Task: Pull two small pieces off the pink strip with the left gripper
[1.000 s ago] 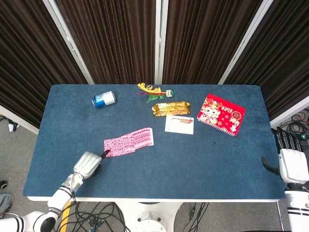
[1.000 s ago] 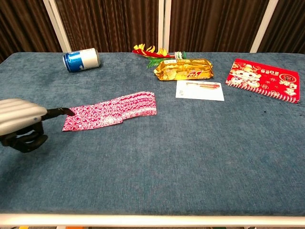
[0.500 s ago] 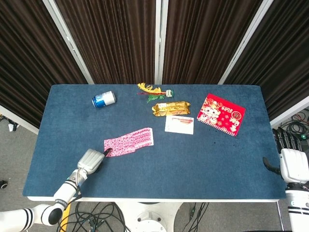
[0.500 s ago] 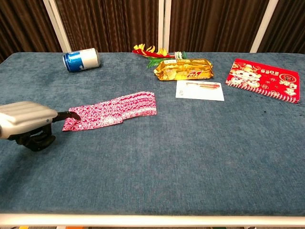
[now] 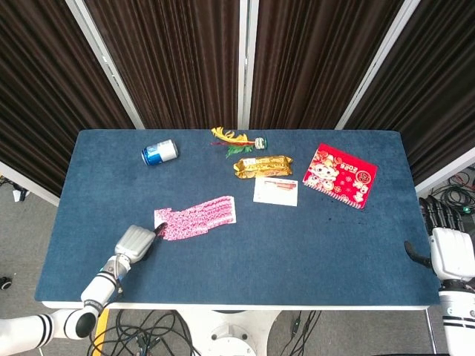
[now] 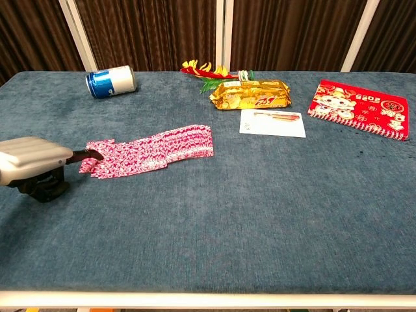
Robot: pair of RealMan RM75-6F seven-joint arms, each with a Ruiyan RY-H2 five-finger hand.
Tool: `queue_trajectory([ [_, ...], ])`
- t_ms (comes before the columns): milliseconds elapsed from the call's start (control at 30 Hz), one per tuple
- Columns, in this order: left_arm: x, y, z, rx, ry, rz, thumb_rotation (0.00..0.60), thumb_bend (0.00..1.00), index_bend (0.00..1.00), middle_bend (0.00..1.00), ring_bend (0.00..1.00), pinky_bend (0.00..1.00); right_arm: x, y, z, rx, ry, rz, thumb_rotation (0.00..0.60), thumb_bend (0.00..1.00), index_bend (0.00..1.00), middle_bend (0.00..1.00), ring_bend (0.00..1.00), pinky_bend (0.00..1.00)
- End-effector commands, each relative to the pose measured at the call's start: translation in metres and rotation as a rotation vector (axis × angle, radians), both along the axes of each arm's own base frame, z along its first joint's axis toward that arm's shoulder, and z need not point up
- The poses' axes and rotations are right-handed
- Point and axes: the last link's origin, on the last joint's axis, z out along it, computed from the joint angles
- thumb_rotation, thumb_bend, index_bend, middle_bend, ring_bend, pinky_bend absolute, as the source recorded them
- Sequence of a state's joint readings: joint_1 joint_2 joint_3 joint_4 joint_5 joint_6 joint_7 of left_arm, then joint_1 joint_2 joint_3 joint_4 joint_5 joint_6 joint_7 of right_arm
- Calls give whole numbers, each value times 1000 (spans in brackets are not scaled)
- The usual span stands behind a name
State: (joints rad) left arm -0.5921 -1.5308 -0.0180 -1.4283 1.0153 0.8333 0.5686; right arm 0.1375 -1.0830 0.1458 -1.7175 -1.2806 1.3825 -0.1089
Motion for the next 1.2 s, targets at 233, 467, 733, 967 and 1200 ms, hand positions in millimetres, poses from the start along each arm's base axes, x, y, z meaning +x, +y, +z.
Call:
queue_trajectory([
  [233,-14,16,9,61,26,33,600,594,74,869,882,858,4,-1,-1,2,3,11,600,206,0,0,0,0],
  [467,-23,29,16,90,43,58,600,596,74,869,882,858,8,-2,-3,6,6,23,600,207,0,0,0,0],
  [733,-33,41,25,114,70,108,600,598,74,869,882,858,10,-2,-3,7,8,26,600,207,0,0,0,0],
  [967,-24,42,35,150,54,94,600,598,74,869,882,858,10,-3,-3,5,7,26,600,207,0,0,0,0],
  [1200,12,25,32,101,0,-8,600,599,75,869,882,858,10,-3,-6,15,1,28,600,207,0,0,0,0],
])
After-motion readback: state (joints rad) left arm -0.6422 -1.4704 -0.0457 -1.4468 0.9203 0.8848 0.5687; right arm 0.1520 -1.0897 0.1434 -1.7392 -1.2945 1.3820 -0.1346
